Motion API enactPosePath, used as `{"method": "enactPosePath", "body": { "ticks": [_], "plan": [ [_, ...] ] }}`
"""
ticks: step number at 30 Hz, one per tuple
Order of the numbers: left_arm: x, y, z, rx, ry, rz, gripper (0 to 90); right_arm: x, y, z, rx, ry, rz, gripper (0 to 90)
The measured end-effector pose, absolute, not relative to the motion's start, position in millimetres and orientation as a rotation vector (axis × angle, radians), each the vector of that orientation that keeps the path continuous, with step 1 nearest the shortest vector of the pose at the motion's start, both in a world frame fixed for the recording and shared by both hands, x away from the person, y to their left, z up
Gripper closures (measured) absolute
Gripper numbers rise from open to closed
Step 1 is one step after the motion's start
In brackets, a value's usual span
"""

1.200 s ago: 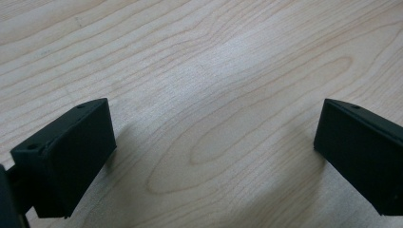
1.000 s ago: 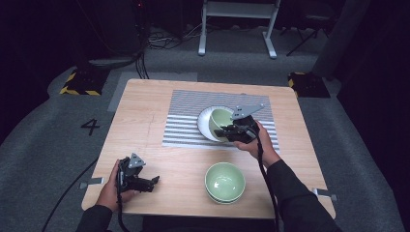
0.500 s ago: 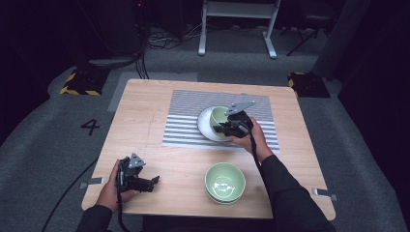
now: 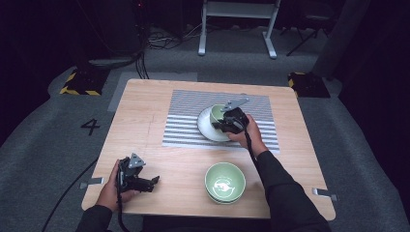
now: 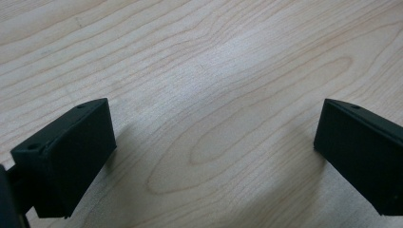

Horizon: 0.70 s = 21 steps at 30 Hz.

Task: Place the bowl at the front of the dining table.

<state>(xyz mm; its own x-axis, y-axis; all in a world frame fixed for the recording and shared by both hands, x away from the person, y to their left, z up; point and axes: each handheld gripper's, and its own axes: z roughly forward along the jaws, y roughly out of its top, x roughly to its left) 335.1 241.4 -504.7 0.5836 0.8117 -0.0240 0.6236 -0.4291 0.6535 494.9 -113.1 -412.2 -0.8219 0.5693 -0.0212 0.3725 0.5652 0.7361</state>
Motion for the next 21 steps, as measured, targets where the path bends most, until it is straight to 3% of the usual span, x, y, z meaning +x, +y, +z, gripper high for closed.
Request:
{"method": "enactPosePath", "body": {
  "ticks": [21],
  "plan": [
    [335.0, 241.4, -504.7, 2.192, 1.136, 0.394, 0.0, 504.8, -102.3, -432.8, 0.735, 2.528, 1.007, 82.3]
  ]
}}
